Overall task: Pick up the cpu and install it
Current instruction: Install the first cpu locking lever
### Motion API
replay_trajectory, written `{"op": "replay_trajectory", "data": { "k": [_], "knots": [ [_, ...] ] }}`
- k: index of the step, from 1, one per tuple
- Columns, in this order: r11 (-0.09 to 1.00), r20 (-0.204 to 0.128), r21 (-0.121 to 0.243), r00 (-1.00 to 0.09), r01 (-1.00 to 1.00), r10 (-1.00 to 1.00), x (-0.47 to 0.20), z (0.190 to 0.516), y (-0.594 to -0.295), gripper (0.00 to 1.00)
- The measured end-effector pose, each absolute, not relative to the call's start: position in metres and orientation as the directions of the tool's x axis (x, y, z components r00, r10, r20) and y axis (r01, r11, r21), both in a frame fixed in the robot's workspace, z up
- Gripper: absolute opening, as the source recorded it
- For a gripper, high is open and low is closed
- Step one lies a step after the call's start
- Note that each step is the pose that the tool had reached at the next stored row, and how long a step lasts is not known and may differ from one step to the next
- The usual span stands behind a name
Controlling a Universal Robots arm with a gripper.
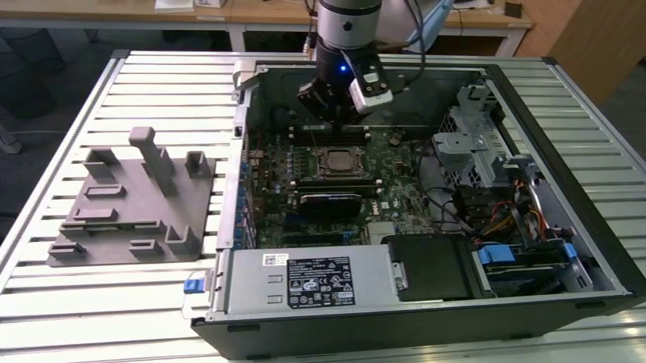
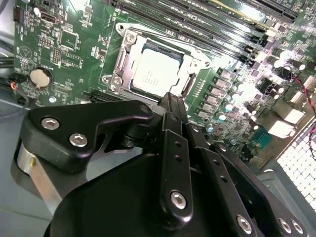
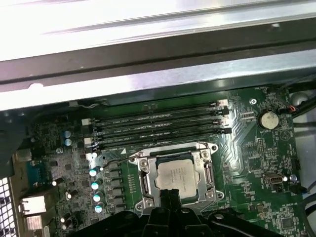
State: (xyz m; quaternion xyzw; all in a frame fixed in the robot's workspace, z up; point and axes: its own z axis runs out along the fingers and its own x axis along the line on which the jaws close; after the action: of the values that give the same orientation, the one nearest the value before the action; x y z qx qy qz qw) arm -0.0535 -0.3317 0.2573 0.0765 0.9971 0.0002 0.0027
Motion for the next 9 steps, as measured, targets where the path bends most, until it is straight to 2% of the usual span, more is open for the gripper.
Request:
{"op": "replay_trajectory", "data": {
  "k": [9],
  "knots": [
    [0.993,-0.005,0.001,-0.993,0.115,0.115,-0.065,0.257,-0.332,0.11]
  ]
}}
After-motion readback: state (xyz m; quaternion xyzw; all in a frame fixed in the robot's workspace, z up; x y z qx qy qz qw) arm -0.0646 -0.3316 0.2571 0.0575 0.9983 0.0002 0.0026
